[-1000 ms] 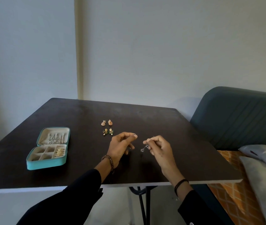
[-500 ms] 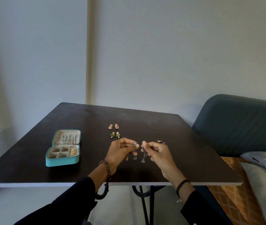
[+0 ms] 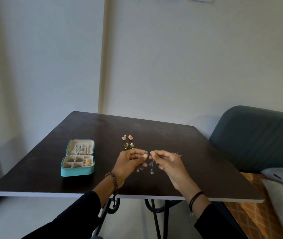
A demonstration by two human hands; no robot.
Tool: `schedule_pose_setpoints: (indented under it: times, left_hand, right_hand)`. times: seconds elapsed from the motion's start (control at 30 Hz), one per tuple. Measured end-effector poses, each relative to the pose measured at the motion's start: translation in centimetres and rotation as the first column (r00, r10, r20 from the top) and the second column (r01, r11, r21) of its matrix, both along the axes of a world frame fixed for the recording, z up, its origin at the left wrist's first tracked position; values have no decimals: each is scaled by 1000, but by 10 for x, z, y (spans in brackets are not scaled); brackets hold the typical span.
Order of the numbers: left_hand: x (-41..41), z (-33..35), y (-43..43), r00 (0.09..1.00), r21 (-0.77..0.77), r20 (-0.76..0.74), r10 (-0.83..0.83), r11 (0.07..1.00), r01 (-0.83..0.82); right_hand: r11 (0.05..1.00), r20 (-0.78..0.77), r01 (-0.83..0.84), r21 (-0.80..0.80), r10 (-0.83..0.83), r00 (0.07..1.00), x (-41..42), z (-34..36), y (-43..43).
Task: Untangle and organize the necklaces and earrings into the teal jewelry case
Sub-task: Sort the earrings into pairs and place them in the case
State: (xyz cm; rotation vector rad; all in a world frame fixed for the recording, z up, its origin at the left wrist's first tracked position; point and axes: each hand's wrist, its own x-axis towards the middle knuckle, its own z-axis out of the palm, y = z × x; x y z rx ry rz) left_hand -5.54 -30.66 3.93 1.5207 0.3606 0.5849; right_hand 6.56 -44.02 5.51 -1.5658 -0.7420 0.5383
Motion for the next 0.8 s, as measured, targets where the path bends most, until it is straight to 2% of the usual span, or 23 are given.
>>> schedule_pose_setpoints:
  times: [0.1,0.43,0.67,0.8]
  left_hand:
    - [-3,0,3,999,-1,-20,42,999,-42]
    - [-6,-6,11,997,64,-1,77,995,-76]
    - [-6,-5,7,994,-54,-9,107,993,-107]
    - [-8,-5,7,992,-72,-21,123,990,-124]
  right_hand:
    - [1000,-14,-15,-10,14,1000,-1,1,0]
    - [995,138,-28,-101,42,990,-6,-4,8]
    - [993,26,10,-117,-7,1000,-10,-1,15]
    - [993,-4,-5,-121,4,1000,-12,-1,17]
